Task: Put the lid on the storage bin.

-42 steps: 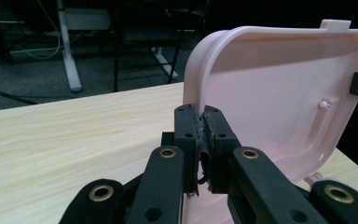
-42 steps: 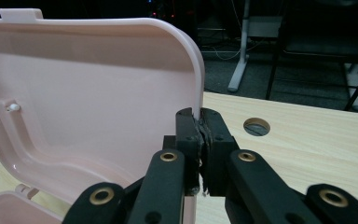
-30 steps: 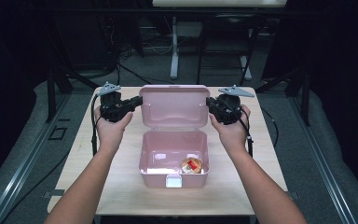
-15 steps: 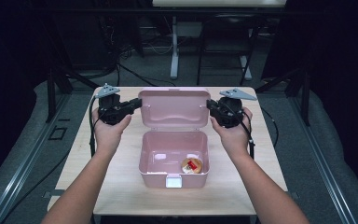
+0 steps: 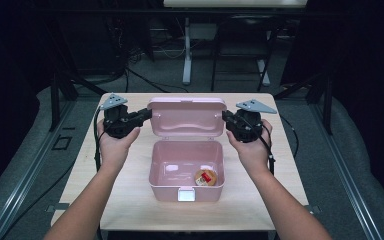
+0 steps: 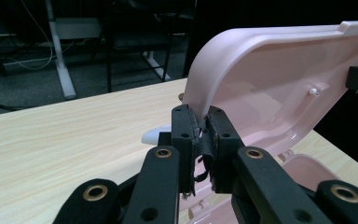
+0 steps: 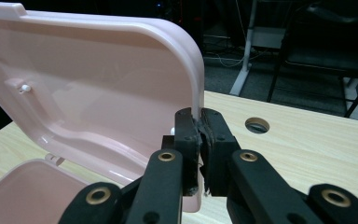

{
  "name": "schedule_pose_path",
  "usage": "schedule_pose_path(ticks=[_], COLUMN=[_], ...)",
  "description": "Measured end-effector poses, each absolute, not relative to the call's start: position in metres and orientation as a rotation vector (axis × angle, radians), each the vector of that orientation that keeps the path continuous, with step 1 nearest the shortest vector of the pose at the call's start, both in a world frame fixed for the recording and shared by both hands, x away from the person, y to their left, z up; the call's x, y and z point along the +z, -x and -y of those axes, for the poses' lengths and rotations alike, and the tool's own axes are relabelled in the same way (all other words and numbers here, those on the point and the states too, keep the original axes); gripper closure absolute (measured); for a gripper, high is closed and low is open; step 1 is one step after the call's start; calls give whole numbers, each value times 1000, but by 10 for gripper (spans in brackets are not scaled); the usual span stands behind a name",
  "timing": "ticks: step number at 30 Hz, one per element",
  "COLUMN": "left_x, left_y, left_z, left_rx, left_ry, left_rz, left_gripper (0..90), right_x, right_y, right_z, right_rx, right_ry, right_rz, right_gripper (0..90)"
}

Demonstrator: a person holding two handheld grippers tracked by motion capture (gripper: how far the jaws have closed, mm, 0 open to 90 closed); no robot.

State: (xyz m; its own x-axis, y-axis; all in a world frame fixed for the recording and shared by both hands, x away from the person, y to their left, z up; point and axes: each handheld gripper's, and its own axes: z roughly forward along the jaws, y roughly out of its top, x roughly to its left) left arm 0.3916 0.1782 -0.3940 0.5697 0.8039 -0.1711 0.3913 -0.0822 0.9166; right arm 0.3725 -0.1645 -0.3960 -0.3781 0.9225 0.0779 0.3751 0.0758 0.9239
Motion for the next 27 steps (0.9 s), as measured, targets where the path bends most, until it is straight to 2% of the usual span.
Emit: schedule_pose_path(ticks=[27], left_x=[-391], left_y=[-363], left_z=[-182], left_rx=[431], left_ry=[-1731], left_rz=[-959], left_gripper=[773], right_x=[-400], right_y=[-345], right_z=[173], right_rx=[1342], right_ry=[-1260], right_rz=[-1896], right_gripper=[805])
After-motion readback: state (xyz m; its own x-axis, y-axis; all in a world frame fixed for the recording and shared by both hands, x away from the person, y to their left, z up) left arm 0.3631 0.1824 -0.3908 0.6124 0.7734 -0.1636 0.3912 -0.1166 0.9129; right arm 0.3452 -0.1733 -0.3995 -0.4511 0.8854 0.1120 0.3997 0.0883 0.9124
